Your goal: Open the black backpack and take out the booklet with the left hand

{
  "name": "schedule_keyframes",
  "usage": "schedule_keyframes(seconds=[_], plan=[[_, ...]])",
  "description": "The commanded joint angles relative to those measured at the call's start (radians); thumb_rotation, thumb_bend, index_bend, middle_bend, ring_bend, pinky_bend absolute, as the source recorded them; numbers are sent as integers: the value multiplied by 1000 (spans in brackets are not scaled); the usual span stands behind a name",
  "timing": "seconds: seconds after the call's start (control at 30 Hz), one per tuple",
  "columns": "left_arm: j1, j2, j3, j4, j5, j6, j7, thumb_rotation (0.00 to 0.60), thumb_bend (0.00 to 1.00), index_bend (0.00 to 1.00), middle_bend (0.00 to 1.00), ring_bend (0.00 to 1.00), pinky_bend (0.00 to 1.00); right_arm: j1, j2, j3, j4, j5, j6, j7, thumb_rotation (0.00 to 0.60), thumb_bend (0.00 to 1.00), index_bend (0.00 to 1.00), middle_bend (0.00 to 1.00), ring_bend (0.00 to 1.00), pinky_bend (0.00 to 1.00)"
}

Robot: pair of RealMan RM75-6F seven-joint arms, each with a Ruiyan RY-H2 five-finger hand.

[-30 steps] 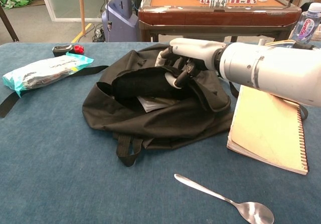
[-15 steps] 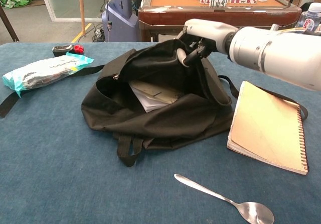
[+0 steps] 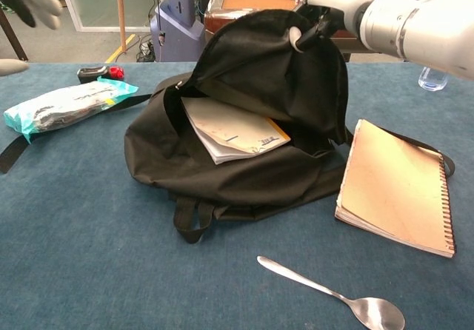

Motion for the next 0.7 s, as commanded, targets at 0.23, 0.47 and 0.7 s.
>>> schedule_keyframes(seconds=[0.23, 0.47, 0.7], plan=[[-217, -176, -62, 113, -65, -213, 5, 600, 276, 423, 432, 410, 317, 64, 32, 16, 39, 125, -46, -49, 600, 658, 610, 394, 227, 212], [-313, -302, -65, 212, -130, -309, 55, 600, 276, 448, 469, 443, 359, 95, 38, 6, 47, 170, -53, -68, 600, 658, 609, 393, 227, 212], [-366, -420, -72, 309, -231, -358, 113, 600, 276, 465, 481, 455, 391, 107, 31, -12, 64, 191, -53, -64, 600, 658, 609, 393, 227, 212]])
